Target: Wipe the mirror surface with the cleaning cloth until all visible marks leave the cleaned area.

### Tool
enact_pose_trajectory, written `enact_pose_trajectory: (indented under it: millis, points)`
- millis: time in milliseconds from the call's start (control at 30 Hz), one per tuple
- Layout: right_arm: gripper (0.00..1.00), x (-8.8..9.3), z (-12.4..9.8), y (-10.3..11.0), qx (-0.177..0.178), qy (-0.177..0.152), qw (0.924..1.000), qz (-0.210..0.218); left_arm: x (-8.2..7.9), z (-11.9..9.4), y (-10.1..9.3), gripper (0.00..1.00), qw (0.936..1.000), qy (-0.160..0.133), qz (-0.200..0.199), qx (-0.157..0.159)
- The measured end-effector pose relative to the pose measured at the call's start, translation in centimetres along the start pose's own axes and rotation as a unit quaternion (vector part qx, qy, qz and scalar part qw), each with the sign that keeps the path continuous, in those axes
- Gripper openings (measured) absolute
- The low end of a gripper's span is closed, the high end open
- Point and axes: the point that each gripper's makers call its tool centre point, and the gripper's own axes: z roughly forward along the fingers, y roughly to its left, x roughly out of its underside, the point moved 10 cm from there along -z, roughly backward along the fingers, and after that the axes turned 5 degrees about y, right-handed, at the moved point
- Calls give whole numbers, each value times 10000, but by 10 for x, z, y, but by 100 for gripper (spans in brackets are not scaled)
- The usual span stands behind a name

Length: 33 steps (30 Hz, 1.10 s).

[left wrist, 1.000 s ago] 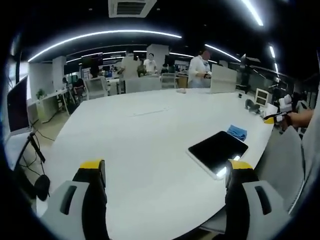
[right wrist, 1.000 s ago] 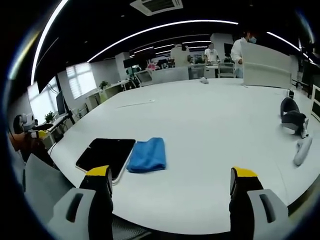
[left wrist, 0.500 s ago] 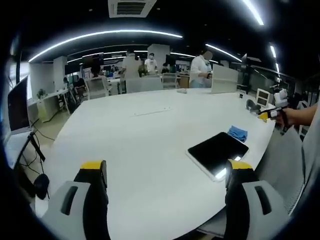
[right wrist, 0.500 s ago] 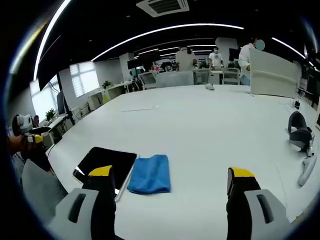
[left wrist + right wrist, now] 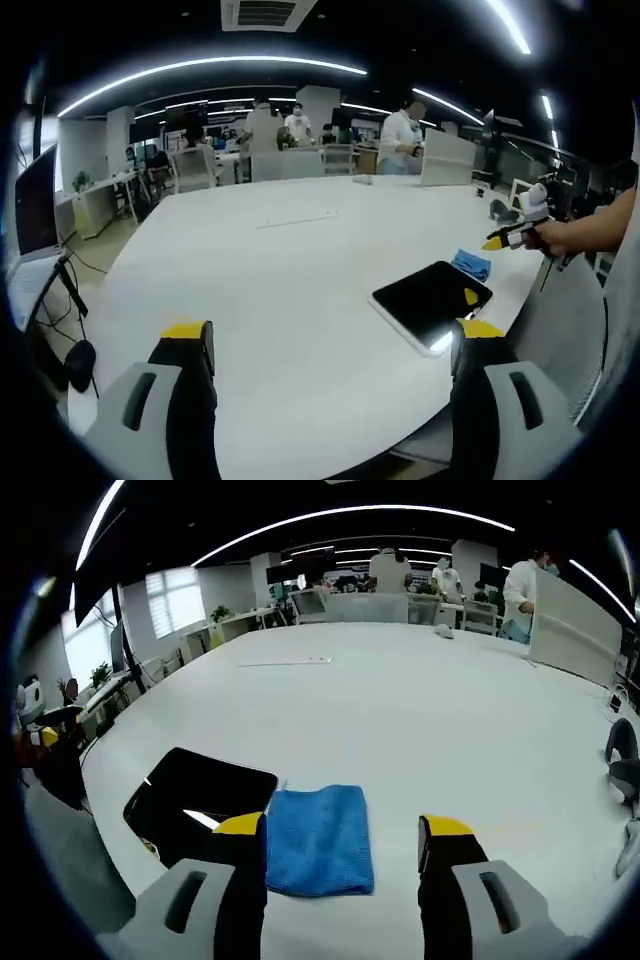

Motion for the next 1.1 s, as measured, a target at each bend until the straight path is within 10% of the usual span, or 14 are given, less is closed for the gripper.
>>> enact_pose_trajectory:
  millis: [367, 667, 767, 800, 1100]
  points:
    - [25, 12, 8, 10, 130, 609, 9978, -224, 4, 18, 13, 99, 9998, 158, -85, 83]
    - [20, 13, 15, 22, 158, 769, 9969, -43, -5, 22, 23, 99, 9996, 143, 1, 258]
    - [18, 26, 19, 22, 307, 1446, 9884, -354, -6, 22, 23, 99, 9998, 107, -54, 178]
    - [17, 22, 19, 24, 256, 1088, 9933, -286, -7, 21, 21, 99, 9997, 89, -88, 190]
    - [1, 21, 20, 20, 451, 1196, 9917, -132, -9, 26, 27, 99, 9996, 148, 30, 224]
